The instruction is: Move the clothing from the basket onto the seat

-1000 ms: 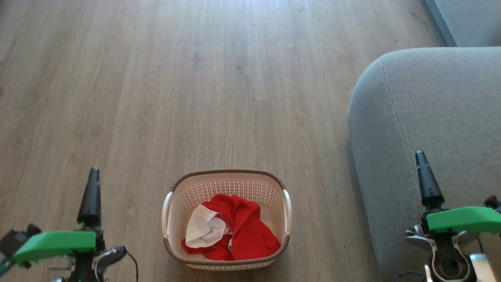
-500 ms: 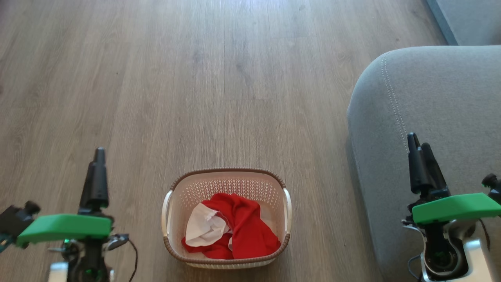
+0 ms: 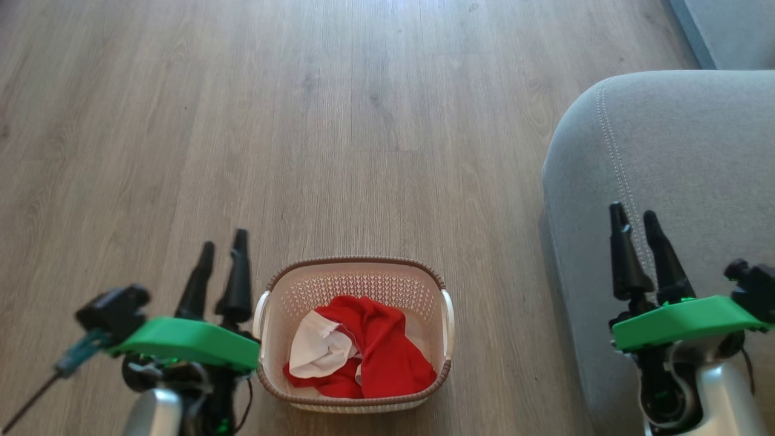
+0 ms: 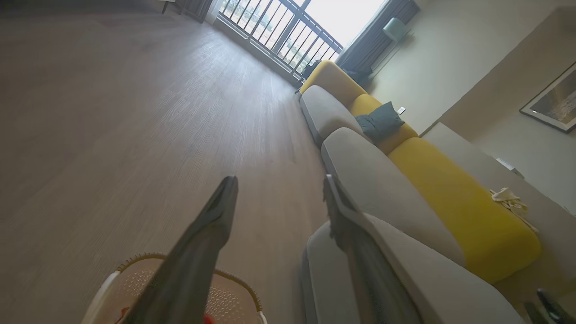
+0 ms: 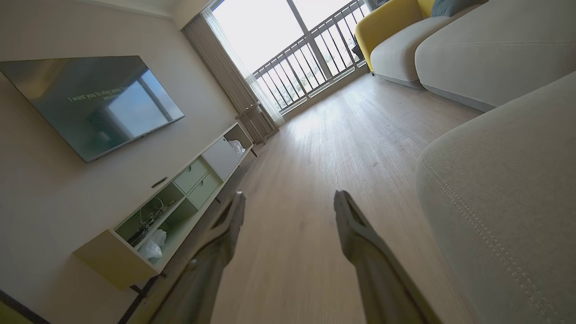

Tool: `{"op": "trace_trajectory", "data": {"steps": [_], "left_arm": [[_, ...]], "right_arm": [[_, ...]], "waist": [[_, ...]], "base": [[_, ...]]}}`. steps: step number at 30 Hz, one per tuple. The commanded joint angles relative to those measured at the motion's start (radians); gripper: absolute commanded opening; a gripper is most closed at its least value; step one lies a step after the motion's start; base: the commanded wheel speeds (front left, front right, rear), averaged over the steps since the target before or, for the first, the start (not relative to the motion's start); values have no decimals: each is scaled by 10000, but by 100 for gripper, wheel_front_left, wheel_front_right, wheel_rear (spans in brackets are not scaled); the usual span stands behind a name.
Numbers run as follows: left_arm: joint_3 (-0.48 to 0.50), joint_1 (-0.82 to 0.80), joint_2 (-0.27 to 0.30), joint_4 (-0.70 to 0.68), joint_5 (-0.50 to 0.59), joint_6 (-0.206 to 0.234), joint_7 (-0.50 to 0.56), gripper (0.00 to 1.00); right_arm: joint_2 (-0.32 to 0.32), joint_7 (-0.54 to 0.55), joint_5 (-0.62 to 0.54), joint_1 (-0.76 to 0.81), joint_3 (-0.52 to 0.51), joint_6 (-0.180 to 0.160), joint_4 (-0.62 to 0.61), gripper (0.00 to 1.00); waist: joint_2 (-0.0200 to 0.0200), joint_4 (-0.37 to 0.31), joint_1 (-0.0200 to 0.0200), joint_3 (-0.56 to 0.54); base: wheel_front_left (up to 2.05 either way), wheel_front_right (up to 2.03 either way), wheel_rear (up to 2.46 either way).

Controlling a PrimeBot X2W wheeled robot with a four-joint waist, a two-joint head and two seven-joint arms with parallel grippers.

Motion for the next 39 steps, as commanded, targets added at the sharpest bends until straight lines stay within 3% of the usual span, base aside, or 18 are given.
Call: {"op": "trace_trajectory", "data": {"steps": [1, 7, 14, 22, 27, 33, 39], "left_arm": [[79, -597, 92, -338, 311, 78, -110, 100], [-794, -719, 376, 100, 1711, 609, -313, 100], [-1717, -1012, 772, 94, 2636, 1691, -515, 100], [-1853, -1341, 875, -1001, 3450, 3231, -777, 100], [-1686, -1419, 842, -1638, 3977, 3798, -922, 100], [-1618, -1437, 752, -1898, 4571, 4032, -1096, 100], [-1649, -1241, 581, -1416, 4854, 3409, -1240, 100]], "right_arm": [[-87, -149, -300, -578, 191, 0, -373, 100], [-111, -353, -1496, -663, 504, 0, -380, 100], [-122, -556, -2374, -749, 698, 0, -453, 100], [-135, -819, -3520, -881, 876, 0, -765, 100], [-140, -965, -4149, -972, 917, 0, -972, 100], [-144, -1140, -4895, -1023, 980, 0, -1170, 100], [-144, -1285, -5346, -984, 939, 0, -1092, 100]], "waist": [[0, 1, 0, -6], [0, 9, 0, -30], [0, -6, 0, -20], [0, 10, 0, 51], [0, 30, 0, 99], [0, 65, 0, 127], [0, 62, 0, 101]], "base": [[0, 0, 0], [0, 0, 0], [0, 0, 0], [0, 0, 0], [0, 0, 0], [0, 0, 0], [0, 0, 0]]}}
